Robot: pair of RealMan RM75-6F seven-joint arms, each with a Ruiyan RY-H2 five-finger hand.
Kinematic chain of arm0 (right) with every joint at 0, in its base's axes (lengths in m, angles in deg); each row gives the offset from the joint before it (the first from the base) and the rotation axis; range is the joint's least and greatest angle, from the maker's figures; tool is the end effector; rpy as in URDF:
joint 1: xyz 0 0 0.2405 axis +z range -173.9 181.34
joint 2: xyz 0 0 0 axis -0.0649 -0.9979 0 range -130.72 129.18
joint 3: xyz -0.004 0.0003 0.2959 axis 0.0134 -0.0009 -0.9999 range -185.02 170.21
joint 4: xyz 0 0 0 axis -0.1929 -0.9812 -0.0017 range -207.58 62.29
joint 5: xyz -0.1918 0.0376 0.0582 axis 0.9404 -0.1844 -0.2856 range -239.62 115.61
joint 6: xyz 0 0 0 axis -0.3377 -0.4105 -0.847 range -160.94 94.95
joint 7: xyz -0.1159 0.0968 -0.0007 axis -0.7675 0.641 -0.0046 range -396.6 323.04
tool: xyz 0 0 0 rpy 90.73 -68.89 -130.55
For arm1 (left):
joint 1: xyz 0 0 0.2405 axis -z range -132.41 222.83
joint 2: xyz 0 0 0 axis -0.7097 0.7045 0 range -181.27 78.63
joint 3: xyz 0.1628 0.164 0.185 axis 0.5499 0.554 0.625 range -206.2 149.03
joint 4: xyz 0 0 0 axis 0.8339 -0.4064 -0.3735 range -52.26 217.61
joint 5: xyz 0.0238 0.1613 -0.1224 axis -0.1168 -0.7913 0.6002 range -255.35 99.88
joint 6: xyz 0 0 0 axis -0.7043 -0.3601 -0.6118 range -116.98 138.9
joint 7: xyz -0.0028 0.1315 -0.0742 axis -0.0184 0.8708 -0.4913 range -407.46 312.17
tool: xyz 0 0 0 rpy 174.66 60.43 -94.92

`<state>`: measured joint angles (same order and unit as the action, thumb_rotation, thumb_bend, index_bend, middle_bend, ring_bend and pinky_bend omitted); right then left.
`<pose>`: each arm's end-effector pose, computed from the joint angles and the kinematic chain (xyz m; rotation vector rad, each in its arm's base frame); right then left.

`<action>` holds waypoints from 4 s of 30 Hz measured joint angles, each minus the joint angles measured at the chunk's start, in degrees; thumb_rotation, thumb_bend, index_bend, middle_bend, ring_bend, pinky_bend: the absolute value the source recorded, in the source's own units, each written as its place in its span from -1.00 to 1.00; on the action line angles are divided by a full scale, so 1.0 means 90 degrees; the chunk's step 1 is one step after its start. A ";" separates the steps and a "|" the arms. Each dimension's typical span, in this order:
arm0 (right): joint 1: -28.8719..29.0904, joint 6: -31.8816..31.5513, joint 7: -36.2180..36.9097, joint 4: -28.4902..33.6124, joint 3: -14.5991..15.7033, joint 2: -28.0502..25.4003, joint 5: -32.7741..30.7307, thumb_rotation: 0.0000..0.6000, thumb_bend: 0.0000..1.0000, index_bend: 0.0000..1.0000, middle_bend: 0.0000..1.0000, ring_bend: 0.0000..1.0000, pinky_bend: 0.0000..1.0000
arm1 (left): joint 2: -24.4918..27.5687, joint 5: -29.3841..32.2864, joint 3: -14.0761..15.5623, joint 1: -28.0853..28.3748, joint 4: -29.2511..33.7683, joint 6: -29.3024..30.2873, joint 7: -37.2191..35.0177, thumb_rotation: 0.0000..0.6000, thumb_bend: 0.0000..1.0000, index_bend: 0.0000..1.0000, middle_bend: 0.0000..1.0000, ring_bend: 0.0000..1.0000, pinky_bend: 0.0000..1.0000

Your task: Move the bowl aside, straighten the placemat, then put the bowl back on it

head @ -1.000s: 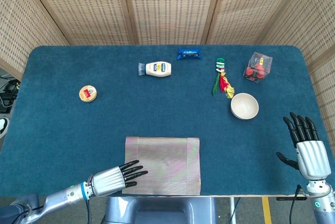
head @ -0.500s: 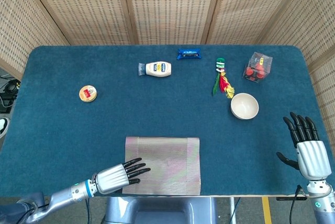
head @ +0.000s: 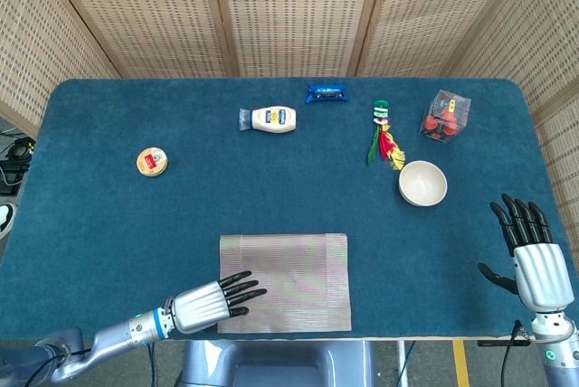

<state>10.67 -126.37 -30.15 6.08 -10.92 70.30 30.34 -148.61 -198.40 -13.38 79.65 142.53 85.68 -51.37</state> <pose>-0.3473 -0.2056 0.1739 1.4080 -0.7231 1.0882 -0.2296 0.2252 -0.0744 -2.5925 -0.3698 -1.1781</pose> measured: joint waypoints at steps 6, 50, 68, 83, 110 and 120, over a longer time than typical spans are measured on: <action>-0.0009 -0.0011 0.0031 0.0016 -0.0009 -0.0018 0.0025 1.00 -1.00 -0.87 -1.00 -1.00 -1.00 | 0.0001 0.0075 0.0028 0.0042 0.0066 -0.0041 0.0020 1.00 -0.61 -0.30 -1.00 -1.00 -1.00; -0.0053 -0.0055 0.0037 0.0064 -0.0055 -0.0057 0.0129 1.00 -1.00 -0.85 -1.00 -1.00 -1.00 | -0.0134 0.0566 0.0020 0.0212 0.0302 -0.0281 0.0107 1.00 -0.11 -0.03 -1.00 -1.00 -1.00; -0.0071 -0.0135 0.0086 0.0057 -0.0065 -0.0060 0.0190 1.00 -1.00 -0.85 -1.00 -1.00 -1.00 | -0.0256 0.0878 -0.0193 0.0151 0.0354 -0.0159 -0.0063 1.00 0.12 0.61 -1.00 -1.00 -1.00; -0.0075 -0.0149 0.0007 0.0058 -0.0033 -0.0020 0.0268 1.00 -1.00 -0.85 -1.00 -1.00 -1.00 | -0.0062 0.3736 -0.1901 0.0099 0.2166 -0.1184 -0.0111 1.00 0.16 0.63 -1.00 -1.00 -1.00; -0.0095 -0.0181 -0.0090 0.0161 0.0006 -0.0051 0.0360 1.00 -1.00 -0.83 -1.00 -1.00 -1.00 | 0.0541 0.8227 -0.4414 0.0540 0.1030 -0.1724 0.1300 1.00 0.26 0.64 -1.00 -1.00 -1.00; -0.0093 -0.0125 -0.0102 0.0199 0.0045 -0.0062 0.0380 1.00 -1.00 -0.82 -1.00 -1.00 -1.00 | 0.0398 0.8459 -0.4461 0.0678 0.0553 -0.1642 0.1657 1.00 0.25 0.62 -1.00 -1.00 -1.00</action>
<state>9.83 -127.50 -31.07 7.87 -10.51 69.74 33.76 -145.02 -122.26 -53.53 85.75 147.51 70.90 -36.46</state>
